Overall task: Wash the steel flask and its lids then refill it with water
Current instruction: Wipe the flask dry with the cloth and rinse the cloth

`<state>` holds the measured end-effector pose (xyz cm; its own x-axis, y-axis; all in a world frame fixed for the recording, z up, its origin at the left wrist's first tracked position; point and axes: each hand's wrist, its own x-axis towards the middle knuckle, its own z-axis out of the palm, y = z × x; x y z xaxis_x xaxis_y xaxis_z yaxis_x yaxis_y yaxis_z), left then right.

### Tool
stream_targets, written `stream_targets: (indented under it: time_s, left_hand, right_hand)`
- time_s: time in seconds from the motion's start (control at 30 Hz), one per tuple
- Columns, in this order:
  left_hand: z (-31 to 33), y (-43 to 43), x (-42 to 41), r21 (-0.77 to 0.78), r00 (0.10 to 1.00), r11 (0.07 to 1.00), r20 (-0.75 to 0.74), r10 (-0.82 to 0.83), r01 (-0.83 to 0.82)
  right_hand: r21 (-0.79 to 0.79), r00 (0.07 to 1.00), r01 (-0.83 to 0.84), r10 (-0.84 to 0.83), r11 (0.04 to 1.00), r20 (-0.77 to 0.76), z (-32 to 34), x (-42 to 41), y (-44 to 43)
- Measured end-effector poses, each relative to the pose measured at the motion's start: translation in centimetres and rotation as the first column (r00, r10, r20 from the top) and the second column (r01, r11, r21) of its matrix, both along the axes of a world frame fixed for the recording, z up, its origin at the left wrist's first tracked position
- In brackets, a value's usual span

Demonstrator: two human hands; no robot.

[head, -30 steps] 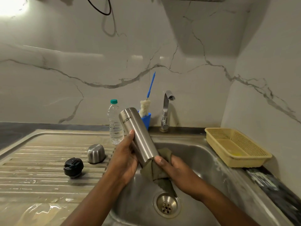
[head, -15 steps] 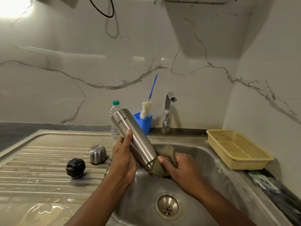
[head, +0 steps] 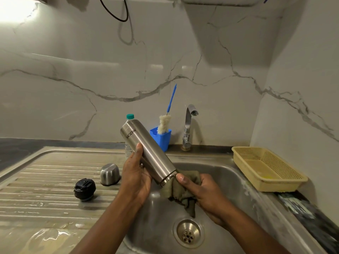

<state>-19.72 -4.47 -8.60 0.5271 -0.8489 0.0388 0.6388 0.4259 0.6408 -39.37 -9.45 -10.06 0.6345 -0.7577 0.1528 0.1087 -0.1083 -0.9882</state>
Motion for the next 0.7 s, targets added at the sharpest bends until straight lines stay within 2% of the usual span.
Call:
stream_targets:
  time_s: [0.13,0.2,0.4,0.53,0.63,0.7]
  left_hand:
    - [1.0,0.5,0.1,-0.006,0.996,0.998,0.068,0.057,-0.057]
    - [1.5,0.7,-0.1,0.006,0.989,0.996,0.117,0.088,-0.09]
    - [2.5,1.8,-0.3,0.049,0.95,0.991,0.292,0.107,-0.126]
    - [4.4,4.2,1.6,0.054,0.875,0.978,0.459,0.156,-0.203]
    - [6.3,6.9,4.1,0.052,0.785,0.963,0.593,0.182,-0.263]
    - [7.3,8.8,6.1,0.043,0.723,0.952,0.661,0.2,-0.303]
  right_hand:
    - [-0.093,0.984,0.173,-0.176,0.981,-0.024,0.0,-0.9,-1.0]
    - [-0.111,0.977,0.204,-0.209,0.973,-0.034,-0.2,-1.2,-1.2]
    - [-0.101,0.976,0.186,-0.196,0.977,-0.097,-1.0,-1.4,-1.6]
    - [-0.085,0.958,0.083,-0.103,0.993,-0.269,-1.5,-1.3,-1.7]
    - [-0.301,0.894,0.002,-0.137,0.954,-0.427,-1.9,-1.0,-1.4]
    - [-0.43,0.869,-0.036,-0.184,0.902,-0.459,-1.6,-0.9,-0.7]
